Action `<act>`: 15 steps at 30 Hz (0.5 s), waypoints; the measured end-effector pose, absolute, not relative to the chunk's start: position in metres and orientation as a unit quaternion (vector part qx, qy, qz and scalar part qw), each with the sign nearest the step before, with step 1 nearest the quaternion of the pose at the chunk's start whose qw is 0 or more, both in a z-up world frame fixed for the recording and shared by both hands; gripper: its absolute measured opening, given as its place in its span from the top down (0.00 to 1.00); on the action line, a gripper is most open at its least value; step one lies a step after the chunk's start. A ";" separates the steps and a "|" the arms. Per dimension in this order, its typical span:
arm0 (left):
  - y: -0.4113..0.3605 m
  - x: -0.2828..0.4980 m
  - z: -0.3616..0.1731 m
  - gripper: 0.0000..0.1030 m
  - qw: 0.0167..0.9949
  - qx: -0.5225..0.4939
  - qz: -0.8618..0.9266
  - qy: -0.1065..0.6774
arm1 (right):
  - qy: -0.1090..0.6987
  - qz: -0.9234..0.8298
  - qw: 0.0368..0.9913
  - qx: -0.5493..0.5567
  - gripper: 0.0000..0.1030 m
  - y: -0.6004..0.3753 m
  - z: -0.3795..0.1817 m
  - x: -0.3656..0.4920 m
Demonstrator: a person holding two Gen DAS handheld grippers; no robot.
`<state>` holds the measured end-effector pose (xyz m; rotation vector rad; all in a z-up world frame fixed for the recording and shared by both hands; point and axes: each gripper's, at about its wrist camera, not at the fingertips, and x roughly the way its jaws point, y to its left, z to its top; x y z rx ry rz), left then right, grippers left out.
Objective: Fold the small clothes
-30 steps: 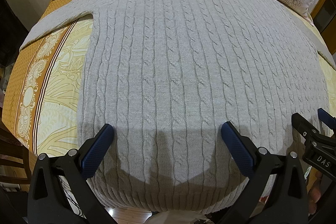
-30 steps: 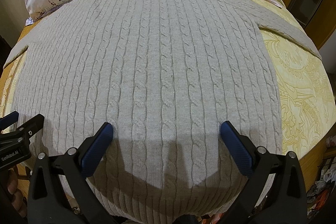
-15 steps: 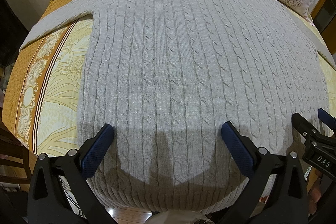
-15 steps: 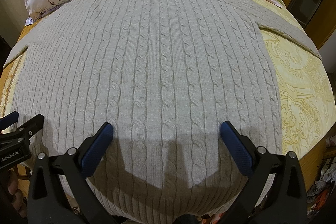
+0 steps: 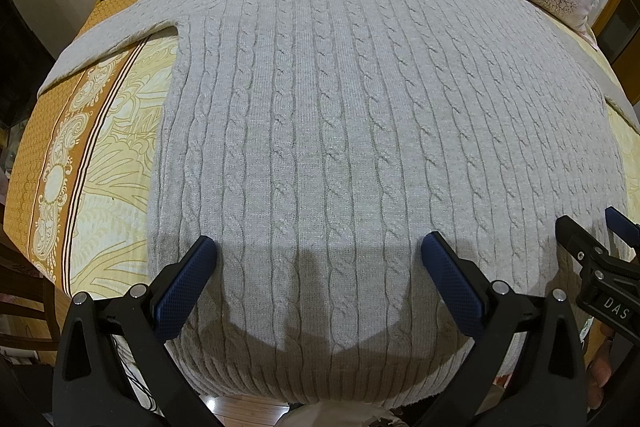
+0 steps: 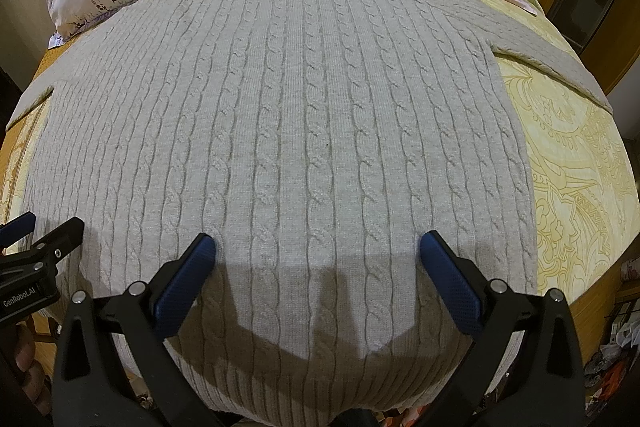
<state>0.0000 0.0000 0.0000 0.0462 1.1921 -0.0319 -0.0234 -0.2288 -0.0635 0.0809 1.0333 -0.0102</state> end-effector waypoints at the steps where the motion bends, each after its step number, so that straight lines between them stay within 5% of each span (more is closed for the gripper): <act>1: 0.000 0.000 0.000 0.01 0.827 0.022 -0.015 0.561 | 0.494 -0.005 0.869 0.039 0.02 -0.229 -0.064 -0.023; 15: 0.000 0.002 -0.001 0.01 0.825 0.022 -0.015 0.564 | 0.485 0.008 0.874 0.032 0.02 -0.234 -0.064 -0.024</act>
